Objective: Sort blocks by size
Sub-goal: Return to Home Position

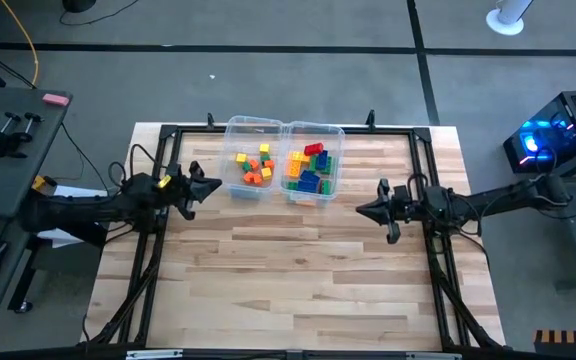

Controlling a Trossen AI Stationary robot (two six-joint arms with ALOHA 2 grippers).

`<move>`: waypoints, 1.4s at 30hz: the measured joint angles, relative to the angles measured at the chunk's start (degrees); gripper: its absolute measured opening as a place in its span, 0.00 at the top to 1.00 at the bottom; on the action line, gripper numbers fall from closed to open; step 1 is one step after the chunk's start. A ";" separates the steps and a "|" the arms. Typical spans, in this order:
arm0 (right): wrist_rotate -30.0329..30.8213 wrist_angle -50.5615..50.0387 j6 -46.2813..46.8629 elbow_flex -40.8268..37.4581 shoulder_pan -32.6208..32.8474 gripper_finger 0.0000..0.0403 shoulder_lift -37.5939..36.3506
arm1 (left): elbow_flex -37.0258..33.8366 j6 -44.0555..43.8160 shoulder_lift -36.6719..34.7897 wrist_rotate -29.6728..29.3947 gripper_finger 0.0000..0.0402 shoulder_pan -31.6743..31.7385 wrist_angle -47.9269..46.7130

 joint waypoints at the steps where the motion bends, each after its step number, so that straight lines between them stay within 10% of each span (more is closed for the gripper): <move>1: 0.06 0.02 -0.69 -0.45 -0.02 1.00 -0.38 | 0.00 -0.02 -1.47 0.00 1.00 0.00 -0.91; 22: 0.25 -22.37 0.10 -1.34 -0.21 0.99 -1.34 | -0.34 -0.02 -22.99 -0.22 1.00 -0.01 -26.08; 31: -0.35 -41.62 -0.07 -1.32 -0.34 0.99 -19.53 | -0.36 0.04 -23.00 -0.85 1.00 -0.04 -37.00; 42: -0.67 -39.40 -0.09 -1.32 -2.60 0.99 -35.46 | -0.31 0.02 -22.97 -0.72 1.00 -0.29 -37.45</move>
